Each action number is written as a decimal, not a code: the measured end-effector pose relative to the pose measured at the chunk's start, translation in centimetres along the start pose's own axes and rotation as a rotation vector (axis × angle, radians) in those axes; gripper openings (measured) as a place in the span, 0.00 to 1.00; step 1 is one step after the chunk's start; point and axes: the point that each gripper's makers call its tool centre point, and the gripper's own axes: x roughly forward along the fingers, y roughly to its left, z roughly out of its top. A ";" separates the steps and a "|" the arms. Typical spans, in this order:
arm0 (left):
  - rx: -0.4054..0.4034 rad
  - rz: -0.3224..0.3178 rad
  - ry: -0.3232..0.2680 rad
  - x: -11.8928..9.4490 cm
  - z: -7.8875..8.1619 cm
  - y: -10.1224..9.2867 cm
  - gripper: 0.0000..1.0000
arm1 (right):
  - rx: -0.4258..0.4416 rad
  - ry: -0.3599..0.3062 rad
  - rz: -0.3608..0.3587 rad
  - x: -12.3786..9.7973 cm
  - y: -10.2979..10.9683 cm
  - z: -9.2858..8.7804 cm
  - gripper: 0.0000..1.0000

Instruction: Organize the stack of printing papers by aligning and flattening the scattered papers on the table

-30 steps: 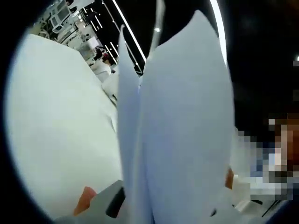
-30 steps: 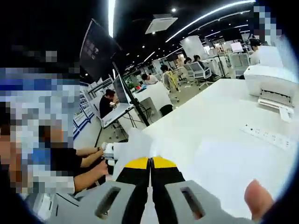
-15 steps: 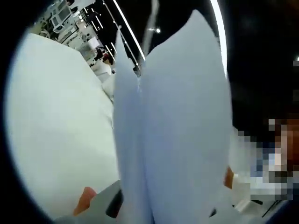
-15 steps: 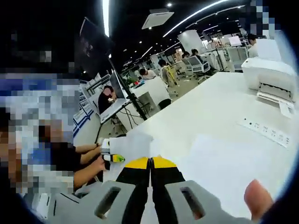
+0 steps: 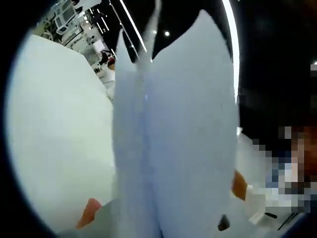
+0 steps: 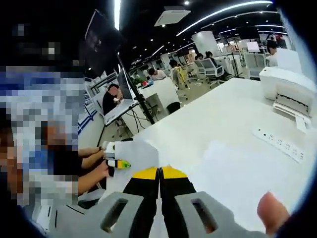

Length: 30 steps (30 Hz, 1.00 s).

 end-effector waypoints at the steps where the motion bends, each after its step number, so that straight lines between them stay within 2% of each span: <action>1: 0.006 -0.002 0.000 0.0 0.0 -0.1 0.10 | 0.001 -0.002 0.001 0.0 0.1 0.0 0.00; 5: 0.018 -0.007 -0.003 0.1 0.0 -0.2 0.17 | -0.007 -0.004 -0.008 0.2 0.2 -0.1 0.00; 21: -0.010 -0.011 -0.023 -0.1 0.5 -0.2 0.17 | -0.020 -0.007 0.043 2.0 1.9 0.9 0.00; 30: -0.009 -0.018 -0.024 0.0 0.3 -0.4 0.17 | 0.027 -0.012 0.076 3.5 2.2 1.2 0.00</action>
